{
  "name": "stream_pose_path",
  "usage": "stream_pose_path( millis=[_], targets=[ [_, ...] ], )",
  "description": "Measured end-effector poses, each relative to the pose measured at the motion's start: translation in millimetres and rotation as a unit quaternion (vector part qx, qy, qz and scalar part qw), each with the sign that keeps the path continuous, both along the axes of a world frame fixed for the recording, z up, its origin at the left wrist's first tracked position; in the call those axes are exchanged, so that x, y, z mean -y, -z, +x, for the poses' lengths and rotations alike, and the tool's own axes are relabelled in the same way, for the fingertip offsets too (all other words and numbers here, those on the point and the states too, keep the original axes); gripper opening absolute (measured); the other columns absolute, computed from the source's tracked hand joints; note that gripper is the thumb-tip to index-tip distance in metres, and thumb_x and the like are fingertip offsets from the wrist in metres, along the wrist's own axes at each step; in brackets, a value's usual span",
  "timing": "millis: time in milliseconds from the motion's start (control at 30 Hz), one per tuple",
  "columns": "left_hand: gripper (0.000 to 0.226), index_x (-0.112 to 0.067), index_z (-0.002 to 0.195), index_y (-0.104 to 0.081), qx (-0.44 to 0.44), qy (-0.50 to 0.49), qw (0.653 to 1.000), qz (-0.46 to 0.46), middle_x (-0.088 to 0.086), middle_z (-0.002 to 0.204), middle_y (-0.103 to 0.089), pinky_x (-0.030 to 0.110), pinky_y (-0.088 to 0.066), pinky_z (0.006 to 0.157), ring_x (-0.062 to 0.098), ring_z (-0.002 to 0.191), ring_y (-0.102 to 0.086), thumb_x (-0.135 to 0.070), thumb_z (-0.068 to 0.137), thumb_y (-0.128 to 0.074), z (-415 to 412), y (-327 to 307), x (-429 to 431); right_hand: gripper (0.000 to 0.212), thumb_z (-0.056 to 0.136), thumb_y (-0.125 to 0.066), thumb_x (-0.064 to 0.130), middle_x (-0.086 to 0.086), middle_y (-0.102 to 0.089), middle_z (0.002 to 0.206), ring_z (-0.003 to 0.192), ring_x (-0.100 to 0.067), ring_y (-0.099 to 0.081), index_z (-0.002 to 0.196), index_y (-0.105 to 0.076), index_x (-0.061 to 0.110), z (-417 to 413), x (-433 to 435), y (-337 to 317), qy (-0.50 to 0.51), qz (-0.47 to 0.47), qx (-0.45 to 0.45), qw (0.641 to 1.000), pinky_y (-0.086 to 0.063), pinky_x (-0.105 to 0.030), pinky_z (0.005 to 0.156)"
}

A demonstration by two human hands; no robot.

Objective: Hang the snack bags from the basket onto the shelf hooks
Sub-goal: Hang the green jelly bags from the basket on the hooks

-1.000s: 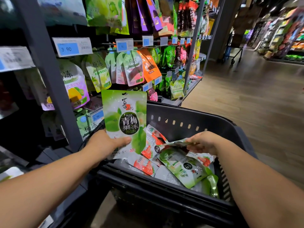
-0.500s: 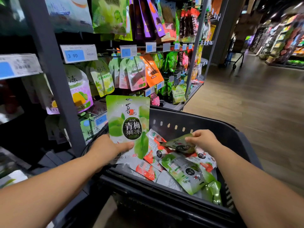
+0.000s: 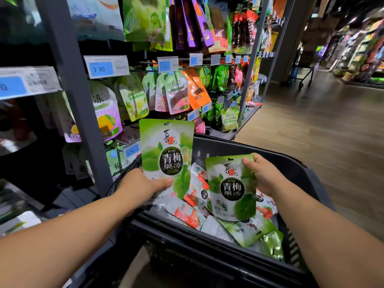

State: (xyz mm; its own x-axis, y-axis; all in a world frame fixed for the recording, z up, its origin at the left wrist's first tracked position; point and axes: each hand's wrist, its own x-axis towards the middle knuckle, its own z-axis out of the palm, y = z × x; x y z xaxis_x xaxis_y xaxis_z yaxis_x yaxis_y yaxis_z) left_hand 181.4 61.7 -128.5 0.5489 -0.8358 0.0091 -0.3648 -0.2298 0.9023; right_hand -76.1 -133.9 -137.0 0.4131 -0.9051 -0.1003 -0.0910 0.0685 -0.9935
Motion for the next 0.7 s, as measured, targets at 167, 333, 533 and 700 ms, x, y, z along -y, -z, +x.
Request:
stream_pose_path(
  millis=[167, 333, 533, 700],
  targets=[
    [0.022, -0.016, 0.079, -0.073, -0.001, 0.002, 1.000, 0.023, -0.007, 0.060, -0.071, 0.026, -0.046, 0.058, 0.011, 0.060, -0.064, -0.032, 0.071, -0.087, 1.0, -0.4, 1.1, 0.010, 0.100, -0.052, 0.014, -0.007, -0.068, 0.087, 0.077, -0.021, -0.063, 0.090, -0.053, 0.014, 2.9, -1.3, 4.9, -0.027, 0.002, -0.005, 1.000, -0.046, -0.031, 0.063],
    [0.021, -0.017, 0.081, -0.073, 0.017, 0.003, 0.999, 0.028, -0.007, 0.071, -0.073, 0.025, -0.047, 0.063, 0.013, 0.072, -0.068, -0.031, 0.072, -0.087, -1.2, -2.4, 0.1, 0.021, 0.088, -0.063, -0.004, -0.012, -0.072, 0.093, 0.080, -0.028, -0.068, 0.103, -0.059, 0.010, -0.4, 2.0, 10.9, -0.070, -0.001, -0.026, 0.997, -0.054, -0.036, 0.068],
    [0.024, -0.019, 0.086, -0.075, 0.009, -0.003, 0.999, 0.037, -0.003, 0.079, -0.076, 0.029, -0.053, 0.071, 0.016, 0.078, -0.069, -0.032, 0.070, -0.087, -1.6, -1.0, 0.4, 0.022, 0.081, -0.074, 0.001, -0.011, -0.074, 0.095, 0.085, -0.026, -0.069, 0.100, -0.067, 0.010, -2.1, -1.1, 26.0, -0.096, -0.006, -0.157, 0.983, -0.053, -0.033, 0.071],
    [0.024, -0.019, 0.086, -0.075, 0.000, 0.000, 1.000, 0.026, -0.004, 0.082, -0.076, 0.032, -0.053, 0.082, 0.017, 0.083, -0.070, -0.030, 0.070, -0.088, -0.2, 1.5, 1.0, 0.029, 0.069, -0.087, 0.009, -0.006, -0.076, 0.094, 0.095, -0.027, -0.071, 0.093, -0.073, 0.017, -5.7, -2.0, 41.2, -0.130, 0.016, -0.288, 0.949, -0.057, -0.043, 0.087]
  ],
)
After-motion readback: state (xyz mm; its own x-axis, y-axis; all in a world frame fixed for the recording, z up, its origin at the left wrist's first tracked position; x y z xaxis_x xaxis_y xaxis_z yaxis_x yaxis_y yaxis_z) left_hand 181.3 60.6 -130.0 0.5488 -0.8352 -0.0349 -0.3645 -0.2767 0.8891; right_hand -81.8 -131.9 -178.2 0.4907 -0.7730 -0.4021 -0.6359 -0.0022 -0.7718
